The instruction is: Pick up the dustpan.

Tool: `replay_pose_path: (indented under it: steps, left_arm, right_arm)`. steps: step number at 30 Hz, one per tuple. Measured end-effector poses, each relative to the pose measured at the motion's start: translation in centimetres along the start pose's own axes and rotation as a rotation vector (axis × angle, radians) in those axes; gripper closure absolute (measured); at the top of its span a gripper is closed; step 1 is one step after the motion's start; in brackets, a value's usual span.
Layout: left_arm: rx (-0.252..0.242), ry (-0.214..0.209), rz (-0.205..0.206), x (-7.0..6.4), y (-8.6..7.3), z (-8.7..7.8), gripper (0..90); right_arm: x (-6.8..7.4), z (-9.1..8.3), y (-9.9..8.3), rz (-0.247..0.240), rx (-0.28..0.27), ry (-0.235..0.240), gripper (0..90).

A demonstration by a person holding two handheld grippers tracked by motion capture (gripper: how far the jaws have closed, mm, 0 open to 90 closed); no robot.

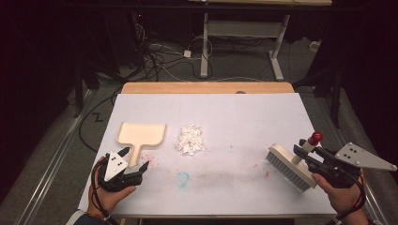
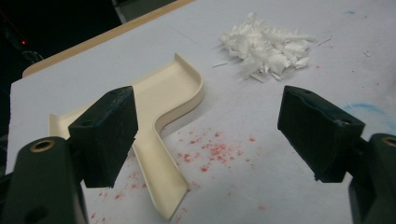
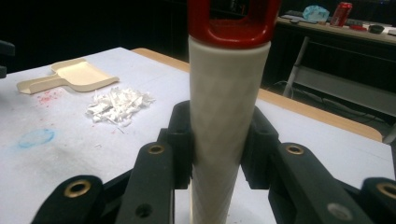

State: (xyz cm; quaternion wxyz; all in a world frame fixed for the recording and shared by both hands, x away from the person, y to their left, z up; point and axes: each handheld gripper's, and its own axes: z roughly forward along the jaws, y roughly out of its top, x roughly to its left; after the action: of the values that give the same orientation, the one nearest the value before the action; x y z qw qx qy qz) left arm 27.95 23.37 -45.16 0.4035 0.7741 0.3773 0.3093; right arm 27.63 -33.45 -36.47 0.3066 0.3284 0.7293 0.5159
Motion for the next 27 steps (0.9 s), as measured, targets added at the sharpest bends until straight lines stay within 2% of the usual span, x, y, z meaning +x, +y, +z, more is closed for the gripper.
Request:
replay_pose_path:
  steps: [7,13,19,20,22,24,25,26,27]
  left_arm:
    - [0.024,0.019,-0.02,0.2,-0.1,-0.1,19.4]
    - [0.047,0.032,-0.062,0.7,-0.4,-0.3,19.4]
    - [0.084,0.038,-0.075,0.9,-0.8,-0.6,19.8]
    - [0.115,0.041,-0.096,1.1,-1.0,-0.4,19.8]
    - [0.13,0.044,-0.109,1.3,-1.2,-0.3,20.2]
    - [0.166,0.053,-0.146,1.8,-1.3,0.0,20.6]
    - [0.174,0.049,-0.172,2.2,-1.4,0.3,20.6]
    - [0.235,0.051,-0.232,2.9,-1.6,1.1,20.6]
    - [0.251,0.056,-0.247,3.1,-1.7,1.5,20.6]
  right_arm:
    - [-0.3,-0.1,0.0,0.003,-0.002,-0.009,70.3]
    - [-0.2,0.0,0.3,-0.007,-0.008,-0.011,70.3]
    - [-0.2,0.3,0.6,-0.013,-0.018,0.0,70.3]
    - [-0.2,0.3,0.6,-0.012,-0.02,0.0,70.3]
    - [-0.1,0.4,0.7,-0.014,-0.023,0.003,70.3]
    - [-0.1,0.4,0.8,-0.014,-0.024,0.007,70.3]
    - [-0.1,0.5,0.8,-0.014,-0.028,0.01,70.3]
    - [-0.1,0.5,0.9,-0.016,-0.03,0.013,70.3]
    - [-0.1,0.5,0.9,-0.016,-0.031,0.013,70.3]
